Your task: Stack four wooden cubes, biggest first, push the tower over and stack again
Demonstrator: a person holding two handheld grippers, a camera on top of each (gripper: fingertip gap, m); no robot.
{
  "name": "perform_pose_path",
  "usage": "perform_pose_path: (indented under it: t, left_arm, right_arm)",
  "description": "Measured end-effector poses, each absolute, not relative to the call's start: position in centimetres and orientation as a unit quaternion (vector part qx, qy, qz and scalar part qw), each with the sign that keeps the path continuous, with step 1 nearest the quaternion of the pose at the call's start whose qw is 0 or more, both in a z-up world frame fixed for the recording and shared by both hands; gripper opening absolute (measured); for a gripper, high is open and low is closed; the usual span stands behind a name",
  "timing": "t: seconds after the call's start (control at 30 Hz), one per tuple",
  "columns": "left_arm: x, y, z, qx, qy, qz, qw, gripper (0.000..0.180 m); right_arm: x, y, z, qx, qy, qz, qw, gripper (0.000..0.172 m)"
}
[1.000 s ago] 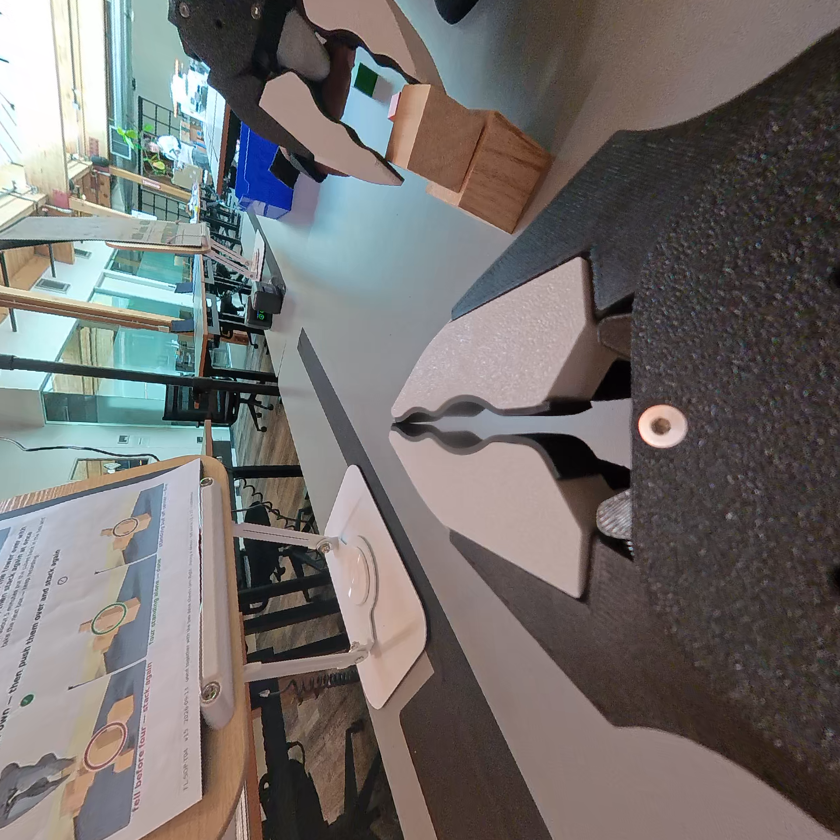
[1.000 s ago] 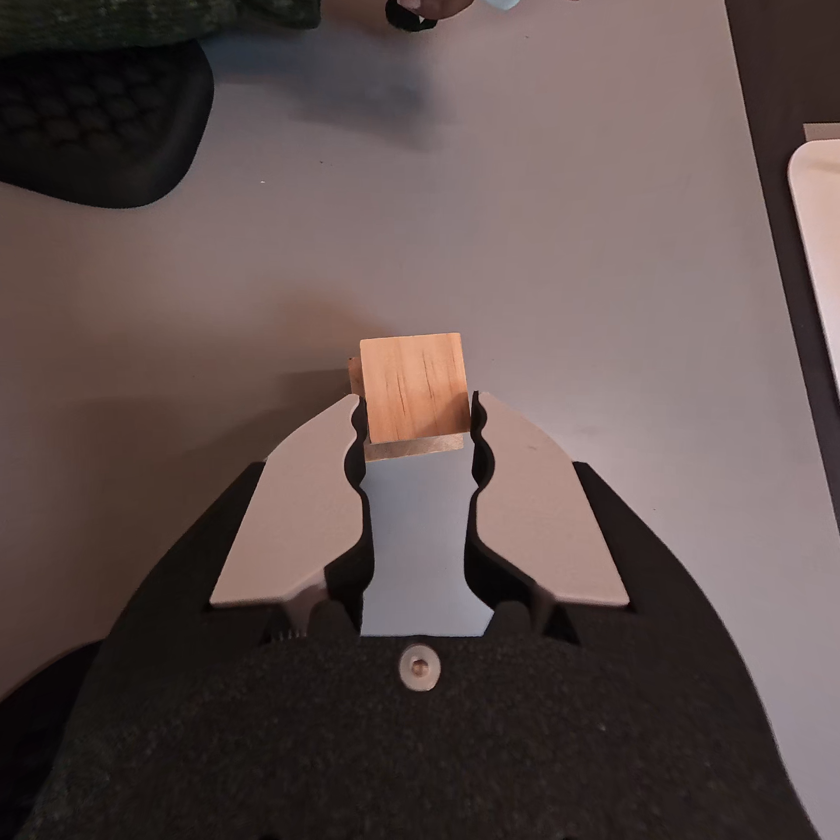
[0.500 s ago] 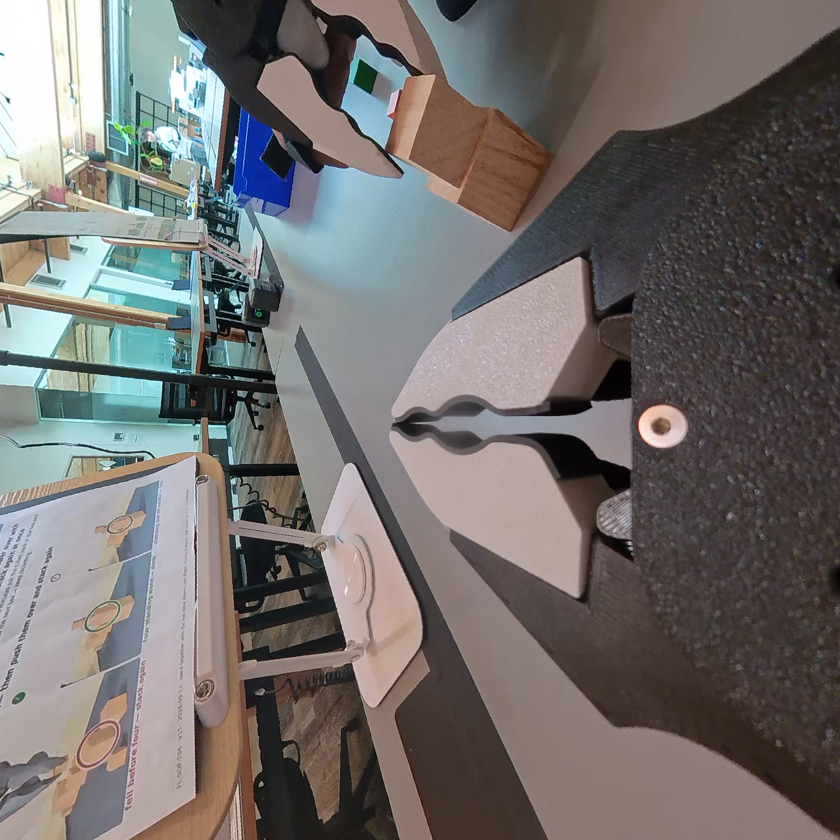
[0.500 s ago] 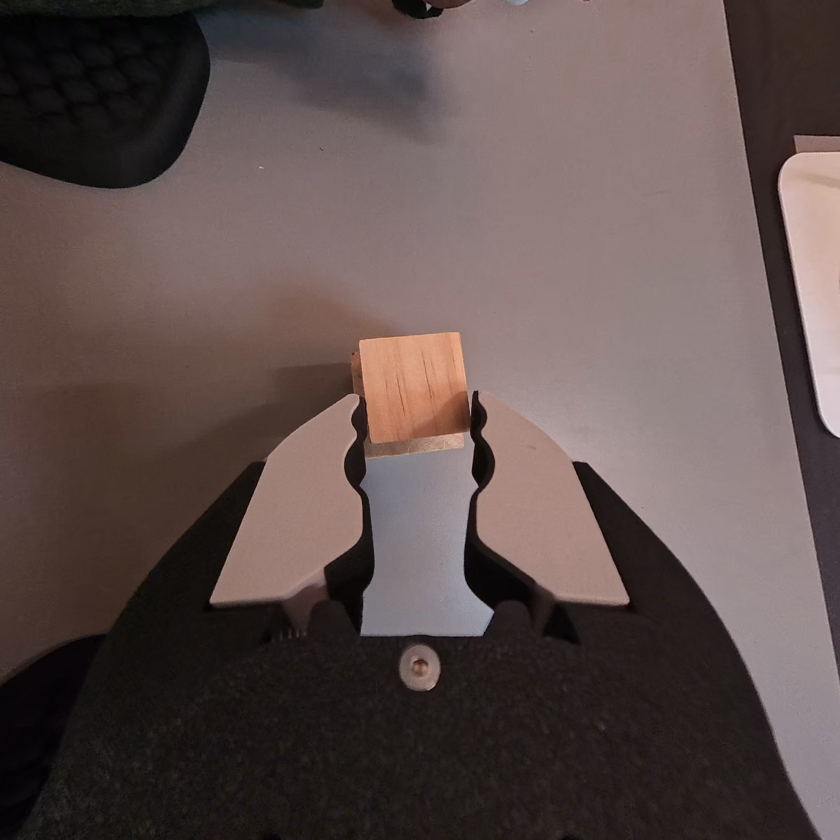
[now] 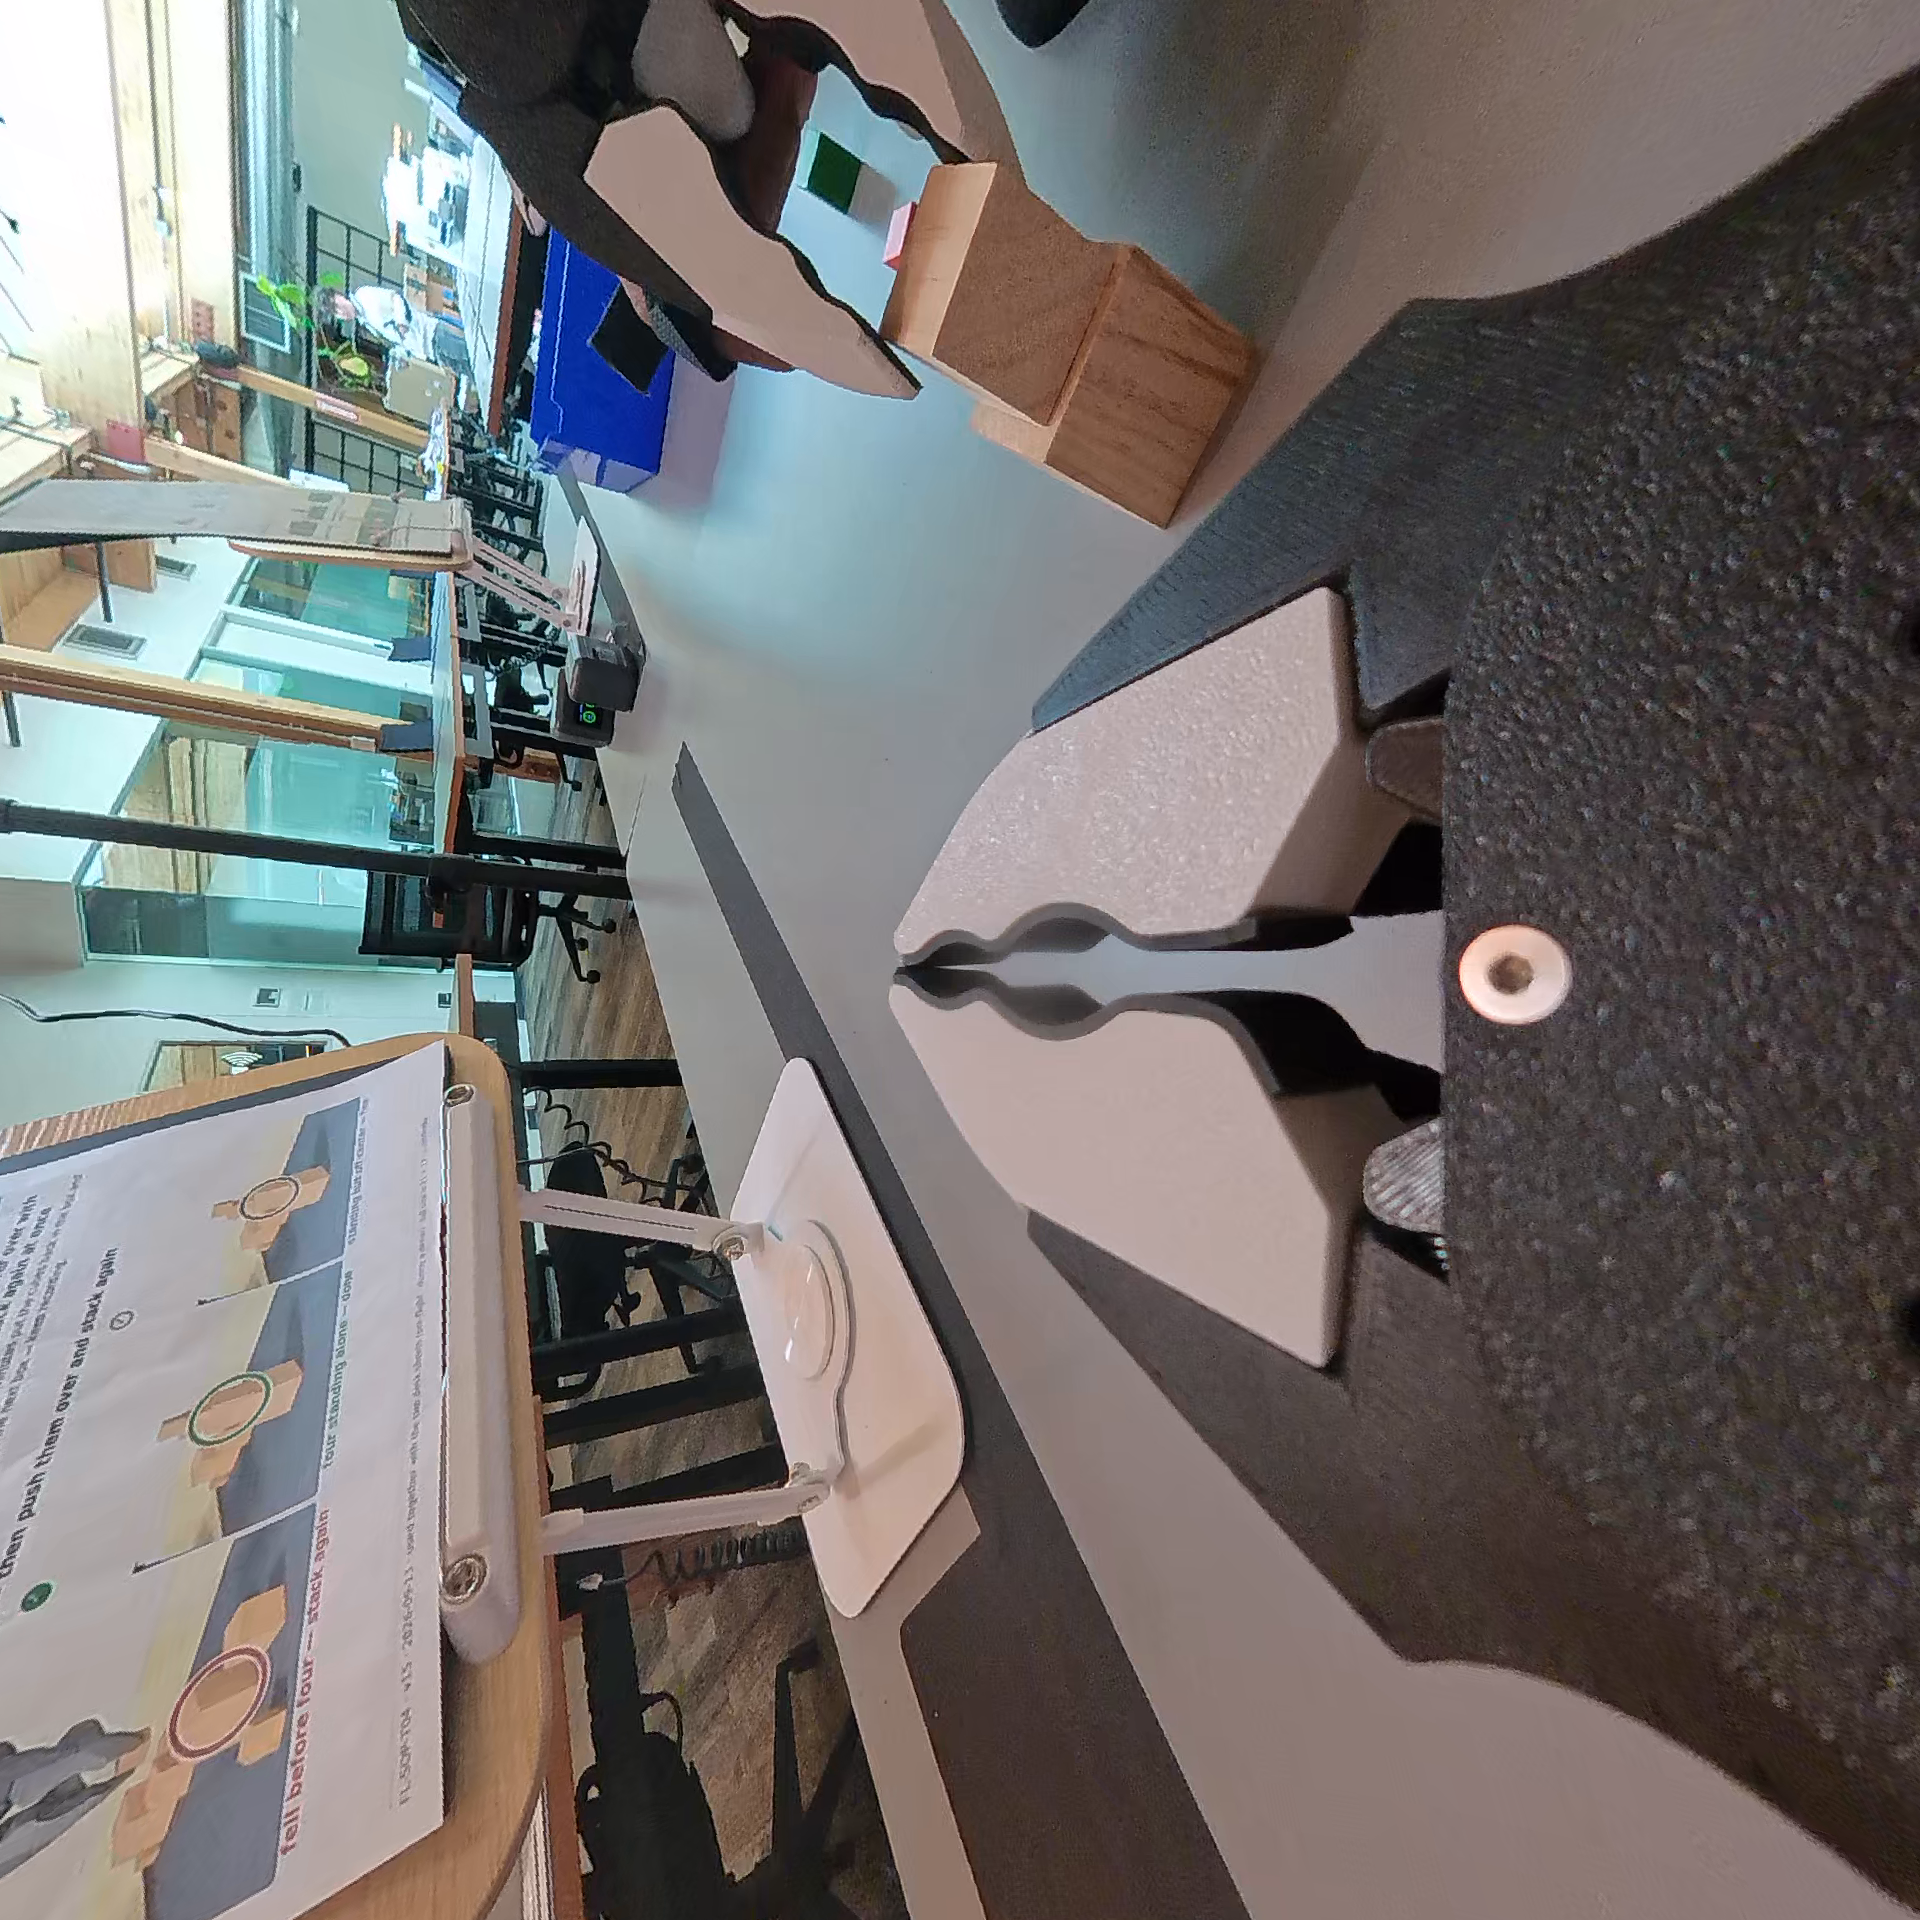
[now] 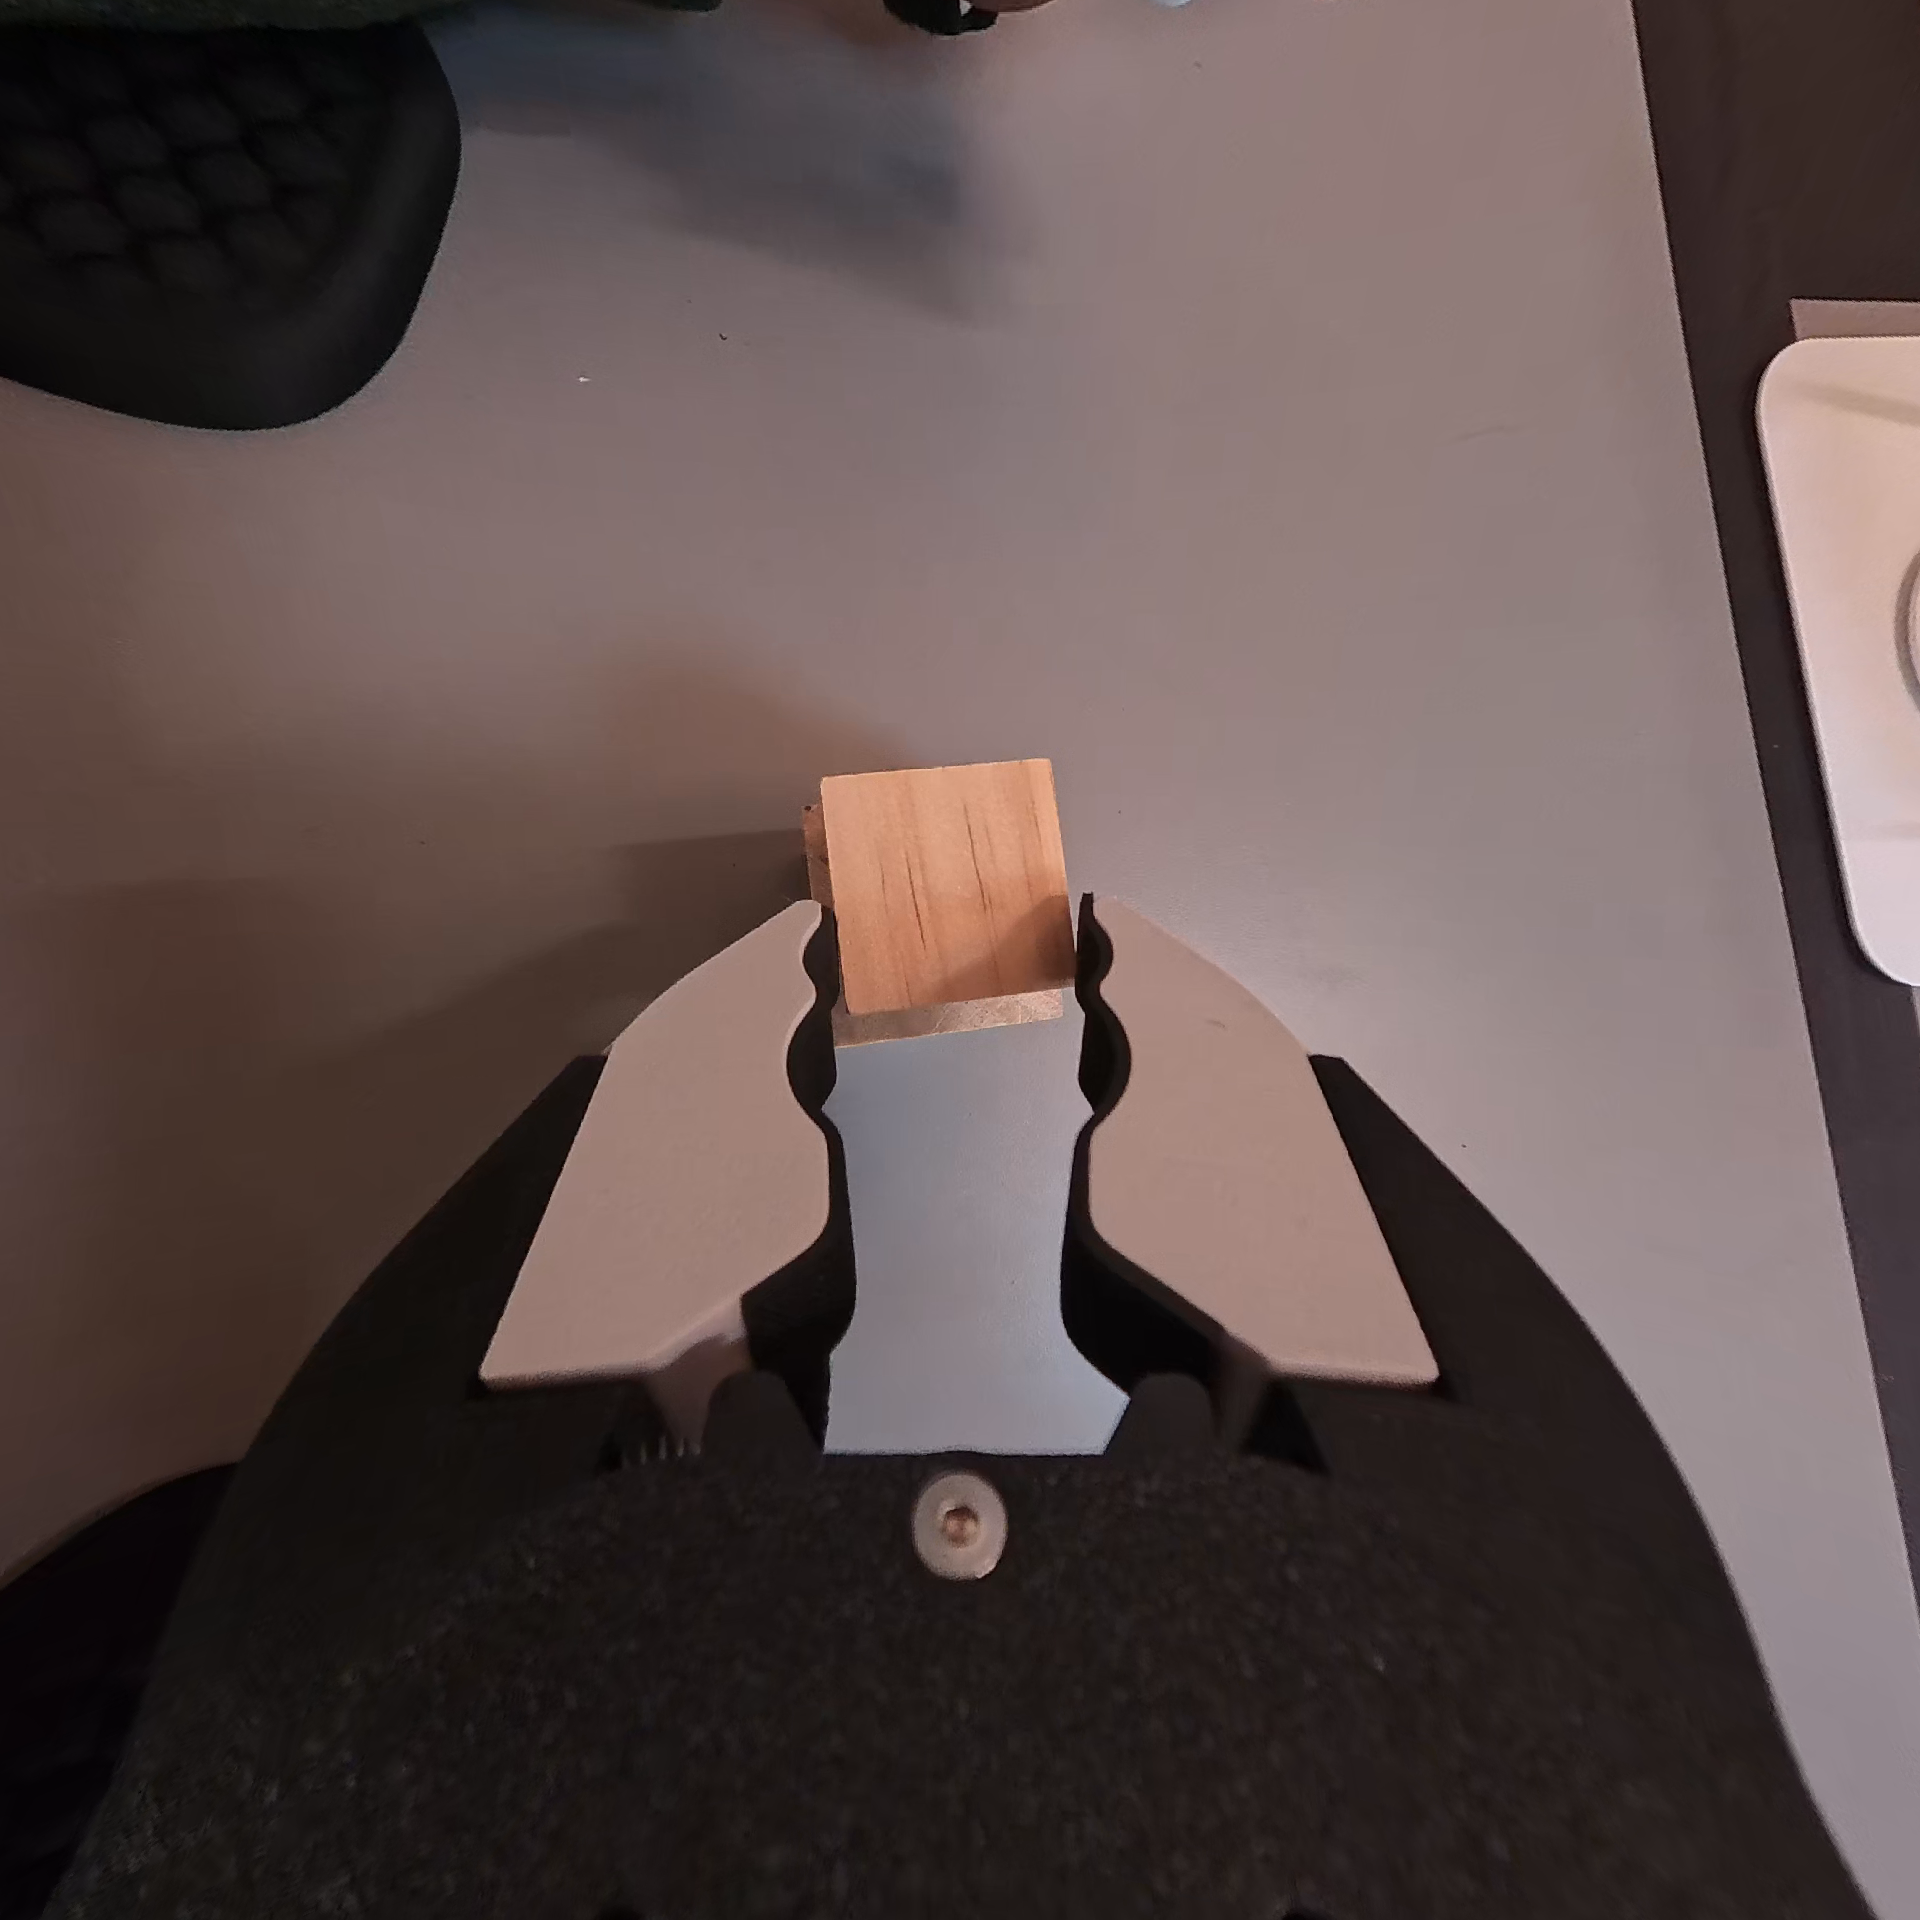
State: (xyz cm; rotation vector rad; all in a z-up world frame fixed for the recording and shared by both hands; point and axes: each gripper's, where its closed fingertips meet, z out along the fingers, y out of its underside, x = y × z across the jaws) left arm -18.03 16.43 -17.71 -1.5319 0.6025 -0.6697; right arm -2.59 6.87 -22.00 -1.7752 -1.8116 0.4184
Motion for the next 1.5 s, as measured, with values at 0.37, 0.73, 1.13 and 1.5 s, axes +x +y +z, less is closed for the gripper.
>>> perform_pose_path:
  t: [0.37,0.73,1.13,1.5]
  left_arm:
    - [-18.0,16.4,-17.7,-0.670,0.263,-0.294,0.629,0.000]
    - [-18.0,16.5,-17.8,-0.670,0.263,-0.294,0.628,0.000]
    - [-17.9,16.4,-17.9,-0.671,0.263,-0.295,0.627,0.000]
    - [-17.9,16.6,-18.0,-0.673,0.261,-0.292,0.627,0.000]
  right_arm:
    - [-2.6,6.9,-22.0,-0.662,-0.676,0.155,0.286,0.044]
    - [-2.7,7.2,-22.0,-0.663,-0.675,0.154,0.286,0.044]
    - [-2.2,7.5,-19.3,-0.660,-0.655,0.174,0.324,0.053]
    - [13.5,8.3,-20.8,-0.831,-0.420,0.057,0.360,0.040]
